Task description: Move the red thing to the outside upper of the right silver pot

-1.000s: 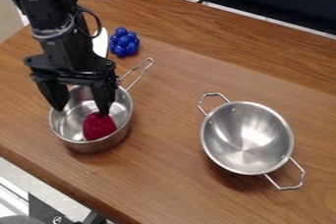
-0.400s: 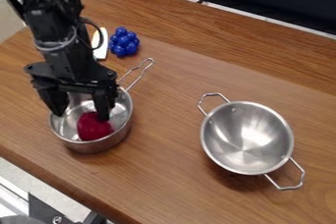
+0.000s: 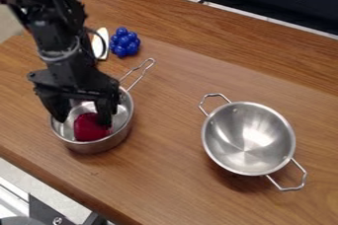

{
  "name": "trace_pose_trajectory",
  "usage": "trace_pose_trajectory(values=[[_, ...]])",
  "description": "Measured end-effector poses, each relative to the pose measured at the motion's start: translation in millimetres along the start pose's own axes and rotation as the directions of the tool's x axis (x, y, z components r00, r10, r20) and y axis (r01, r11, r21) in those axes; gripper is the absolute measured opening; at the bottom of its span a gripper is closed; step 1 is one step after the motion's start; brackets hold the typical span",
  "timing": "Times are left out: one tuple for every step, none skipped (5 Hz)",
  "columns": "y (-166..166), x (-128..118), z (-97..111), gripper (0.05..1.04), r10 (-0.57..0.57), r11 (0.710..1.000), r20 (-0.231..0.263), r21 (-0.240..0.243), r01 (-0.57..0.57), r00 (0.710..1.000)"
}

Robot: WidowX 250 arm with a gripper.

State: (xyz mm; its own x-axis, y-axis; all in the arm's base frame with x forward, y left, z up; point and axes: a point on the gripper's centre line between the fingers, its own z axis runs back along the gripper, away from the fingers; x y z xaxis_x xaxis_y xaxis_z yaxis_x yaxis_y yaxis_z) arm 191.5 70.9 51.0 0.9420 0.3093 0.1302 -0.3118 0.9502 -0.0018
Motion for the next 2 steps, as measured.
trace_pose_trajectory(values=[[-4.7, -4.3, -7.4, 0.998, 0.017, 1.000, -0.009, 0.015, -0.017, 1.000], [-6.2, -7.2, -13.0, 0.998, 0.070, 0.997, -0.026, 0.021, -0.069, 0.997]])
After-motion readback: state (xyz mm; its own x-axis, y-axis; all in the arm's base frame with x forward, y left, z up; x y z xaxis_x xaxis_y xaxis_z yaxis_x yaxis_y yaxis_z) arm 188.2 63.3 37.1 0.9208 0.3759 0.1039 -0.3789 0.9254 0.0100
